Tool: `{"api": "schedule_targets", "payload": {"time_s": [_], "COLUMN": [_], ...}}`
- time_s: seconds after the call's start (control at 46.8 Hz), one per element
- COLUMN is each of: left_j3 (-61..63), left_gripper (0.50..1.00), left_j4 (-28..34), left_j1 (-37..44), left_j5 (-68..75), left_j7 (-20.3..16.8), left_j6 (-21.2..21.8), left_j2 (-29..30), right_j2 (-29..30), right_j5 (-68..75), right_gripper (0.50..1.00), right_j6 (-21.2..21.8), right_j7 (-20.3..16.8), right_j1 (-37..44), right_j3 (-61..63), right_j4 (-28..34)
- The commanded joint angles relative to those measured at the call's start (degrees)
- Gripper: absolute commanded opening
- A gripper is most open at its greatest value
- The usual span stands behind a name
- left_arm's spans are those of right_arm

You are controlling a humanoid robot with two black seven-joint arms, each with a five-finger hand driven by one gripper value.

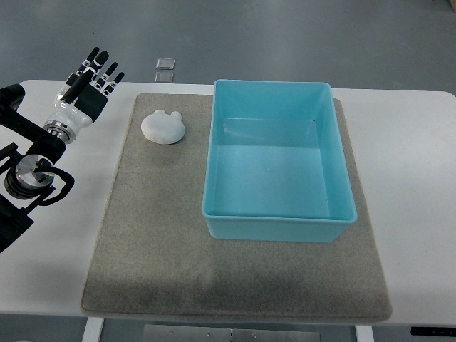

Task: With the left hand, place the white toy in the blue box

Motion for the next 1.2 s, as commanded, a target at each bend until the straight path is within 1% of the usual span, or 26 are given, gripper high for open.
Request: {"api": "schedule_targets", "payload": {"time_s": [0.0, 0.107, 0.171, 0.299, 0.406, 0.47, 0.513, 0.726, 0.812, 0.897, 0.983, 1.068, 1.175], "left_j3": [0.1, 0.3, 0.6, 0.6, 0.3, -0.3, -0.4, 0.7, 0.5, 0.0, -0.1, 0.4, 0.5], "left_gripper": [0.992, 0.986, 0.984, 0.981, 0.975, 0.975, 0.977, 0.984, 0.981, 0.984, 0.984, 0.984, 0.975], "left_j4": [0.0, 0.1, 0.0, 1.8, 4.3, 4.3, 4.1, 3.2, 0.6, -1.0, -1.5, -2.3, -3.3], "left_j1": [-0.1, -1.2, -2.2, -4.2, -5.7, -5.9, -5.8, -7.5, -7.8, -8.0, -8.0, -8.0, -8.1], "left_j5": [0.0, 1.3, 5.3, 19.7, 35.2, 40.6, 42.1, 47.7, 49.7, 49.7, 49.8, 51.1, 58.4], "left_j7": [0.0, 0.0, -0.1, -0.6, -2.5, -3.5, -3.8, -4.0, -4.1, -4.2, -4.3, -4.3, -4.3], "left_j6": [-0.1, -0.6, -0.8, -0.3, 0.0, -0.1, -0.8, -0.9, -3.1, -7.1, -11.0, -12.3, -12.2], "left_j2": [0.1, 0.4, 0.8, 0.8, 0.9, 0.9, 1.3, 4.3, 6.6, 10.7, 12.0, 12.8, 13.4], "right_j2": [0.0, 0.0, 0.0, 0.0, 0.0, 0.0, 0.0, 0.0, 0.0, 0.0, 0.0, 0.0, 0.0], "right_j5": [0.0, 0.0, 0.0, 0.0, 0.0, 0.0, 0.0, 0.0, 0.0, 0.0, 0.0, 0.0, 0.0], "right_gripper": [0.936, 0.936, 0.936, 0.936, 0.936, 0.936, 0.936, 0.936, 0.936, 0.936, 0.936, 0.936, 0.936], "right_j6": [0.0, 0.0, 0.0, 0.0, 0.0, 0.0, 0.0, 0.0, 0.0, 0.0, 0.0, 0.0, 0.0], "right_j7": [0.0, 0.0, 0.0, 0.0, 0.0, 0.0, 0.0, 0.0, 0.0, 0.0, 0.0, 0.0, 0.0], "right_j1": [0.0, 0.0, 0.0, 0.0, 0.0, 0.0, 0.0, 0.0, 0.0, 0.0, 0.0, 0.0, 0.0], "right_j3": [0.0, 0.0, 0.0, 0.0, 0.0, 0.0, 0.0, 0.0, 0.0, 0.0, 0.0, 0.0, 0.0], "right_j4": [0.0, 0.0, 0.0, 0.0, 0.0, 0.0, 0.0, 0.0, 0.0, 0.0, 0.0, 0.0, 0.0]}}
